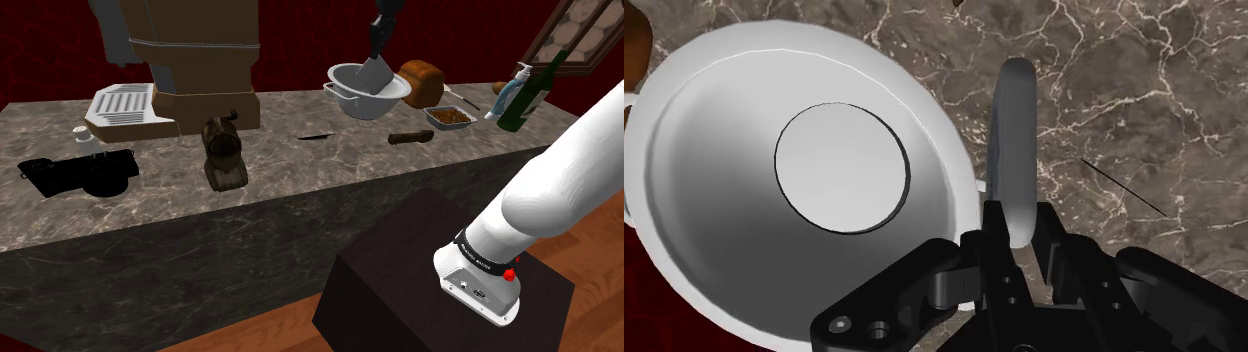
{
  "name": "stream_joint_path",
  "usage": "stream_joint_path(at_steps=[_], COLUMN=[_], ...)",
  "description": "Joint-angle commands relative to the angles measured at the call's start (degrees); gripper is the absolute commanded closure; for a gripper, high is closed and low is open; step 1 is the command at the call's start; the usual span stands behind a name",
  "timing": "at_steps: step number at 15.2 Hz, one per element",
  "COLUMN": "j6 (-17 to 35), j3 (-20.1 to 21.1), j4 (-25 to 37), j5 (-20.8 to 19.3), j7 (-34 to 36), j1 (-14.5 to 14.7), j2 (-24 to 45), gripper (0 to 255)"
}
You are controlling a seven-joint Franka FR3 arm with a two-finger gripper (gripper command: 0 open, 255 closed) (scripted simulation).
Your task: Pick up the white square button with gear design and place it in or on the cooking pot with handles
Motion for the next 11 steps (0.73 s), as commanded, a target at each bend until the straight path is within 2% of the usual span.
stream_joint_path(at_steps=[1, 6, 11], j6=[-1.1, -4.1, -8.7], j3=[-1.0, -4.2, -6.6], j4=[3.2, 13.5, 27.3], j5=[0.2, 1.6, 4.1], j7=[-2.0, -8.4, -14.6], j1=[-0.9, -4.0, -8.2], j2=[2.0, 9.4, 18.8], gripper=[255, 255, 255])
